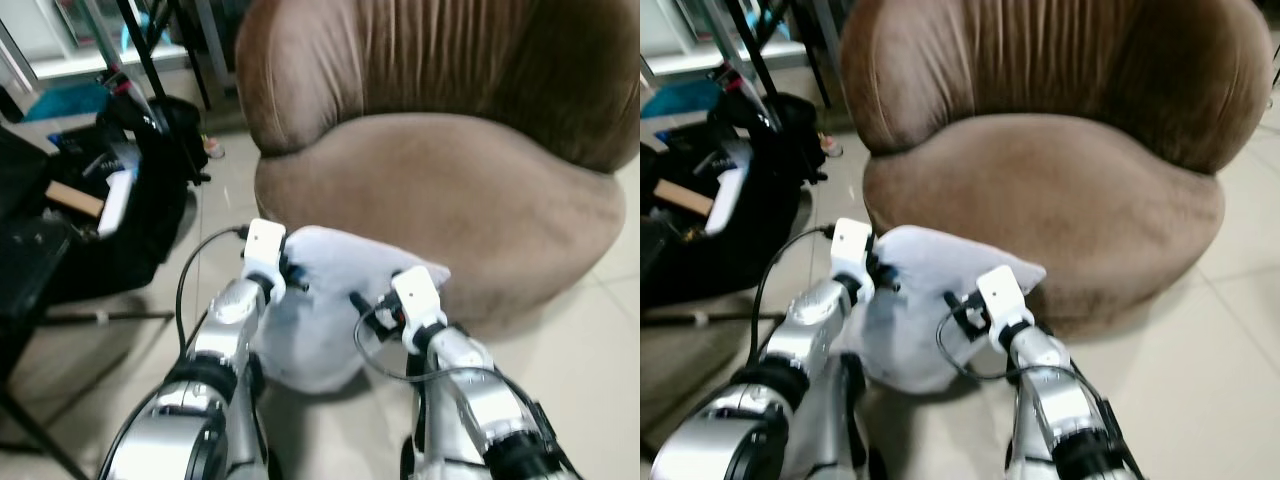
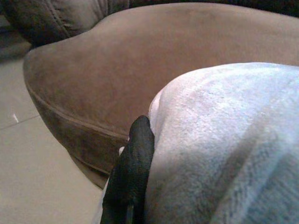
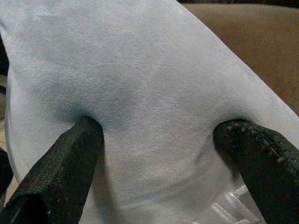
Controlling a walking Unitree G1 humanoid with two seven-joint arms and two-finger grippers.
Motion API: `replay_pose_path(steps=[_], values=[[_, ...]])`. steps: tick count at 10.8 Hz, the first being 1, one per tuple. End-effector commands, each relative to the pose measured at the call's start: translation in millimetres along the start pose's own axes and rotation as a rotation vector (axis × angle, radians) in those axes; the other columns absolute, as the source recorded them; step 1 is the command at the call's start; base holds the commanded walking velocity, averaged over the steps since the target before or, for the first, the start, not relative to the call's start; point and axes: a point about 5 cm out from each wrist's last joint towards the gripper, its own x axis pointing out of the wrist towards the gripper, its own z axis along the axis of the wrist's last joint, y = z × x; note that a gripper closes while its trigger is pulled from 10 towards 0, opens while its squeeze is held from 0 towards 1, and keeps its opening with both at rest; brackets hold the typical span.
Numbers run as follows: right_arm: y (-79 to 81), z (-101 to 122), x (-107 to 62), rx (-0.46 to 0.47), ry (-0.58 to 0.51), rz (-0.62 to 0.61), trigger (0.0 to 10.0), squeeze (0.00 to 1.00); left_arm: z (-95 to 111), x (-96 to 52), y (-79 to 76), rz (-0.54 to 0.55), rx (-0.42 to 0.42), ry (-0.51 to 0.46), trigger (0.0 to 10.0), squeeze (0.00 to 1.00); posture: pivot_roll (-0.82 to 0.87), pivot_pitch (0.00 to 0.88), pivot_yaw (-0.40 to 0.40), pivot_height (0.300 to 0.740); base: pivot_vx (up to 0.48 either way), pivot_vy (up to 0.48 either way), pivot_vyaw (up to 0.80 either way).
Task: Move the pillow to the sofa from floor
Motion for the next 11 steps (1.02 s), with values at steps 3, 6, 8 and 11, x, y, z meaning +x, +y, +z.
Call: replay_pose_path(steps=[3,6,8,11], values=[[-4.6,4.4,3.3,-0.018,-0.028,-0.012,10.0,0.00,22.4,2.4,2.4,0.009,0.016,-0.094,10.0,0.00,-0.15,0.000,0.104,0.556,0.000,0.000,0.00],[-5.8,4.8,3.6,-0.022,-0.035,-0.014,10.0,0.00,25.6,3.3,-0.3,-0.004,0.024,-0.100,10.0,0.00,-0.15,0.000,0.106,0.601,0.000,0.000,0.00],[-5.7,3.9,2.9,-0.021,-0.037,-0.015,10.0,0.00,29.5,4.8,-5.1,-0.018,0.054,-0.115,10.0,0.00,-0.15,0.000,0.108,0.636,0.000,0.000,0.00],[-6.3,4.7,3.3,-0.016,-0.041,-0.021,10.0,0.00,36.3,7.1,-9.3,-0.034,0.088,-0.132,10.0,0.00,-0.15,0.000,0.108,0.681,0.000,0.000,0.00]])
